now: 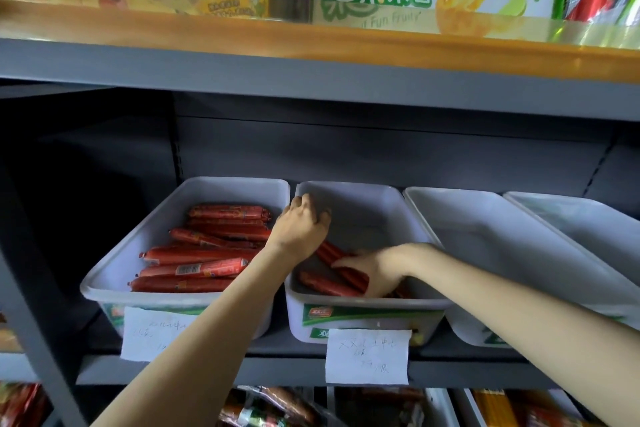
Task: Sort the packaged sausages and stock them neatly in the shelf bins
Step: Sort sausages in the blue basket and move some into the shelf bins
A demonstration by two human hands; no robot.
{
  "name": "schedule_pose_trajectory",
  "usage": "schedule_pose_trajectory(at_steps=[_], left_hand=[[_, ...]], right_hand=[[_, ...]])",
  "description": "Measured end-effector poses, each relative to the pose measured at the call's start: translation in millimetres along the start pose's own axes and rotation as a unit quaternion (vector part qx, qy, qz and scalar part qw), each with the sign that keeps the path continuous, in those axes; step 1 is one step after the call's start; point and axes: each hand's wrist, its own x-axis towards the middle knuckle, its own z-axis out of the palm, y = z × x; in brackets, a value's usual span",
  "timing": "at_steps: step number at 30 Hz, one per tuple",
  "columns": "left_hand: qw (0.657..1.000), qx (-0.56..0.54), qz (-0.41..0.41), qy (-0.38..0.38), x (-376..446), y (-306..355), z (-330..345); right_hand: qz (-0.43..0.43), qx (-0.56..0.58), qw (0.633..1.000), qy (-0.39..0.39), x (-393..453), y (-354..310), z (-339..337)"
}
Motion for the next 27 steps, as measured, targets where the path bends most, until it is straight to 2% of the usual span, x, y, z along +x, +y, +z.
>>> schedule_pose_trajectory(at_steps=[2,4,6,9,15,19,21,24,27], left_hand=[[1.0,0.0,0.0,0.001,0,0,0],[1.0,0.002,0.004,0.0,0,-1,1],[1.0,0.005,0.009,0.0,1,-3,2],[1.0,-0.002,0.0,0.002,1,-2,1],[1.0,0.005,0.007,0.002,1,-3,1],[1.0,0.011,0.008,0.005,0,-2,2],[1.0,0.013,0.007,0.004,0,-1,2],[1.0,0.006,0.009,0.012,1,-2,2],[1.0,0.006,0.008,0.018,1,-3,3]], right_hand=[[0.013,0.05,0.997,0.065,1,10,-5],[0.032,0.114,0.99,0.073,-1,17,-12],[0.038,0.111,0.993,0.003,1,15,-13],[0.038,0.005,0.998,-0.058,7,2,-1],[0.055,0.084,0.995,0.024,26,10,-1],[0.077,0.095,0.984,0.128,36,13,-1],[0.087,0.106,0.978,0.156,32,15,-1],[0.094,0.189,0.95,0.231,24,20,-9],[0.081,0.256,0.926,0.265,4,23,-32]])
